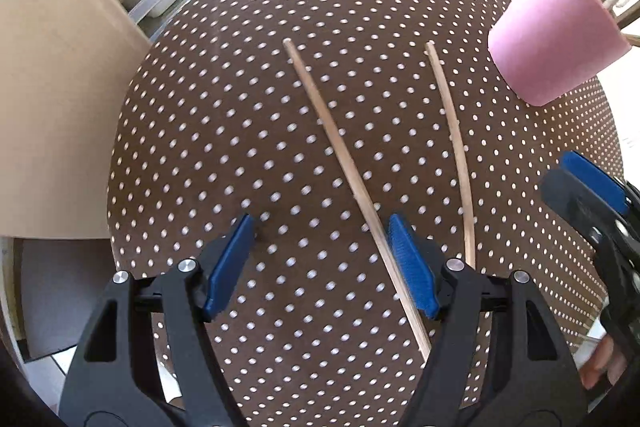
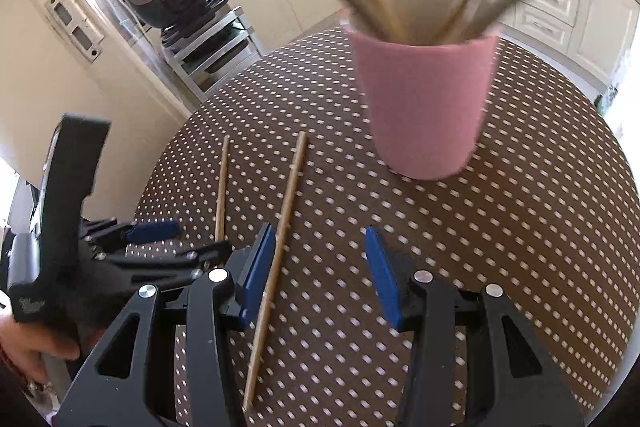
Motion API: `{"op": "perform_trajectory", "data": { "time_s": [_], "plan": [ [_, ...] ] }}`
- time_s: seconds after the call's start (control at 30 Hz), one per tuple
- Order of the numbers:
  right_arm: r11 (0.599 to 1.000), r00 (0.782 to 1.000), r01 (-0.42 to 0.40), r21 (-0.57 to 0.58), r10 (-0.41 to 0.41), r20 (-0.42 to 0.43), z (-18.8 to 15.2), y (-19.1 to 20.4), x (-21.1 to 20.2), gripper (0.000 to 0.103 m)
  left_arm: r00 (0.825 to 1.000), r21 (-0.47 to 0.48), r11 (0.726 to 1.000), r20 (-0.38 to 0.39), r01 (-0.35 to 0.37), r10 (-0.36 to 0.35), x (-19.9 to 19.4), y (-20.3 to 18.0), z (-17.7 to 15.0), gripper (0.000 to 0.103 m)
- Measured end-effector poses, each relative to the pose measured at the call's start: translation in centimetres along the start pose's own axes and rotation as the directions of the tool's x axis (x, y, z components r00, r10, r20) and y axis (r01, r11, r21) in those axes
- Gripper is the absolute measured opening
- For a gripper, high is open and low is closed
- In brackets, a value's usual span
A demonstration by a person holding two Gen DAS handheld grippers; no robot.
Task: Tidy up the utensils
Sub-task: 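Close the left tool on a stick while the right tool grasps the other stick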
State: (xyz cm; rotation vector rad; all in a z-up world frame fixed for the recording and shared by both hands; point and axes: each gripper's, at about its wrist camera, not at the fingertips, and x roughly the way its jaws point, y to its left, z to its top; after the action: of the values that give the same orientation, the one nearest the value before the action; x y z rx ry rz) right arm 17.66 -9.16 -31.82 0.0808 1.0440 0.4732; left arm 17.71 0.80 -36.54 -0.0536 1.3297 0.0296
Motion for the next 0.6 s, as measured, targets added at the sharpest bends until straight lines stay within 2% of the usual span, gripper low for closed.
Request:
{"op": "perform_trajectory", "data": {
  "time_s": [0.17, 0.3, 0.4, 0.6],
  "plan": [
    [0.999, 1.000, 0.013, -0.031, -0.013, -0.006, 1.0, 1.7, 2.4, 0.044, 0.999, -0.081, 0.996, 0.025, 0.023, -0.021, -0.3, 2.4, 0.0, 0.069],
    [0.999, 1.000, 0.026, -0.029, -0.026, -0.016, 2.2, 2.2, 4.0, 0.044, 0.999, -0.114, 0.993, 0.036, 0.028, -0.024, 0.1, 3.7, 1.9, 0.069],
    [0.999, 0.999, 0.028, -0.023, -0.029, -0.046, 2.9, 1.9, 5.0, 0.044, 0.999, -0.117, 0.992, 0.028, 0.038, -0.035, 0.7, 4.2, 3.5, 0.058],
    [0.998, 0.991, 0.053, -0.042, -0.058, -0.118, 3.8, 2.1, 6.7, 0.026, 1.000, -0.099, 0.995, 0.019, -0.005, 0.007, 1.9, 3.8, 6.7, 0.055]
  ]
}}
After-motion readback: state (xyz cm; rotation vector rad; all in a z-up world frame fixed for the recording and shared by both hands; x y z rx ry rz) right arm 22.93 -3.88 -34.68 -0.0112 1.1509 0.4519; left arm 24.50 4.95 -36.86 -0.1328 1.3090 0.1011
